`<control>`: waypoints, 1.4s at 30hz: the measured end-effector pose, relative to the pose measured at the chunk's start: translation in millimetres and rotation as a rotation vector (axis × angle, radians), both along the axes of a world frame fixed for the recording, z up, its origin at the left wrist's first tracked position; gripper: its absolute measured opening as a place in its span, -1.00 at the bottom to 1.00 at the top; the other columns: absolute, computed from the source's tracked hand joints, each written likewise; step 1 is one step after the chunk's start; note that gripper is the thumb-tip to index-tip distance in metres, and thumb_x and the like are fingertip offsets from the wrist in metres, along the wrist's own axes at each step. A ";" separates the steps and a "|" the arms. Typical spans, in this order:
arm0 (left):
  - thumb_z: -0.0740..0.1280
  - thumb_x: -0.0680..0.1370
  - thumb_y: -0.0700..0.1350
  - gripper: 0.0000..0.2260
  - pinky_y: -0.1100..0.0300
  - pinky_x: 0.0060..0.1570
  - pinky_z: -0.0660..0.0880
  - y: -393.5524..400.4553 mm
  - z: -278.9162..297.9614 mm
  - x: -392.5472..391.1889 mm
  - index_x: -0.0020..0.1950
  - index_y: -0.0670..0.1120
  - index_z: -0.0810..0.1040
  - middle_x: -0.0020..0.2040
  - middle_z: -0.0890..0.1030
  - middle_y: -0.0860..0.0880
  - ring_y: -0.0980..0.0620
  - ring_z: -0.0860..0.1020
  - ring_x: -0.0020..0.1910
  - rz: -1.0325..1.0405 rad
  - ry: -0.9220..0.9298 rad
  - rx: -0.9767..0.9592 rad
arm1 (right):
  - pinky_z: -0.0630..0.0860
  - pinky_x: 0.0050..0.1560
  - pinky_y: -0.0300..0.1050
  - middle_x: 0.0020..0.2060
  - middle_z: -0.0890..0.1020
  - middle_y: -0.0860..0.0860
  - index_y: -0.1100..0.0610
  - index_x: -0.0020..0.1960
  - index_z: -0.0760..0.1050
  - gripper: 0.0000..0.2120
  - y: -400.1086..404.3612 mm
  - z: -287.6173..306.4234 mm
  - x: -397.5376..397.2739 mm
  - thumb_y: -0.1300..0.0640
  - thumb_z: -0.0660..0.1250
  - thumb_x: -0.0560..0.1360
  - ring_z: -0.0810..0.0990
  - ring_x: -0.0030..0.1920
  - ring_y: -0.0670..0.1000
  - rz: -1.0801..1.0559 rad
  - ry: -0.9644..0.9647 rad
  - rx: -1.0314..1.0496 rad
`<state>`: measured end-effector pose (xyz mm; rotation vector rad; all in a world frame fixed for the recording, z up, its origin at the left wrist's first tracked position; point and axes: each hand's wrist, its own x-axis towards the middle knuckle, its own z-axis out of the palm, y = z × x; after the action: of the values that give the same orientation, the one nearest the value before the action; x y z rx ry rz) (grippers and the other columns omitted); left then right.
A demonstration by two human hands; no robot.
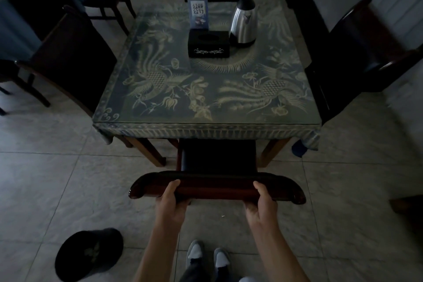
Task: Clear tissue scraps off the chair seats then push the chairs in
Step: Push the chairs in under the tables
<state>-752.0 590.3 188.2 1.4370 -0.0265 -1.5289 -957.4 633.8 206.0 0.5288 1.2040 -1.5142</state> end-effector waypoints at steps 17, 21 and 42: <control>0.37 0.54 -0.25 -0.86 -0.09 -0.09 0.62 -36.8 4.5 10.7 0.08 -0.10 0.53 0.01 0.67 -0.18 -0.16 0.65 0.00 -0.016 0.027 -0.001 | 0.62 -0.06 0.12 0.12 0.64 0.20 0.18 0.27 0.50 -0.64 -29.7 -0.2 16.8 0.27 0.42 0.49 0.64 0.09 0.20 -0.015 0.049 0.007; 0.40 0.54 -0.23 -0.84 -0.14 0.00 0.61 -33.8 6.4 12.6 0.10 -0.10 0.53 0.05 0.66 -0.19 -0.17 0.64 0.04 -0.040 0.032 0.001 | 0.64 -0.10 0.10 0.11 0.66 0.19 0.15 0.27 0.50 -0.67 -26.7 3.0 17.8 0.19 0.42 0.51 0.65 0.10 0.20 0.023 0.074 -0.020; 0.37 0.58 -0.05 -0.85 0.10 -0.27 0.56 -11.6 75.5 18.1 -0.05 -0.11 0.64 -0.21 0.65 -0.05 0.07 0.60 -0.29 -0.756 -0.686 -0.237 | 0.51 -0.14 -0.26 -0.11 0.68 -0.01 0.08 -0.01 0.59 -0.87 -8.7 71.7 28.8 0.04 0.32 0.55 0.65 -0.08 -0.03 0.922 1.036 -0.026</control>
<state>-733.8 578.8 263.6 1.7832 -1.2373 -1.4337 -928.7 625.1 277.7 -0.8783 1.8165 -0.9246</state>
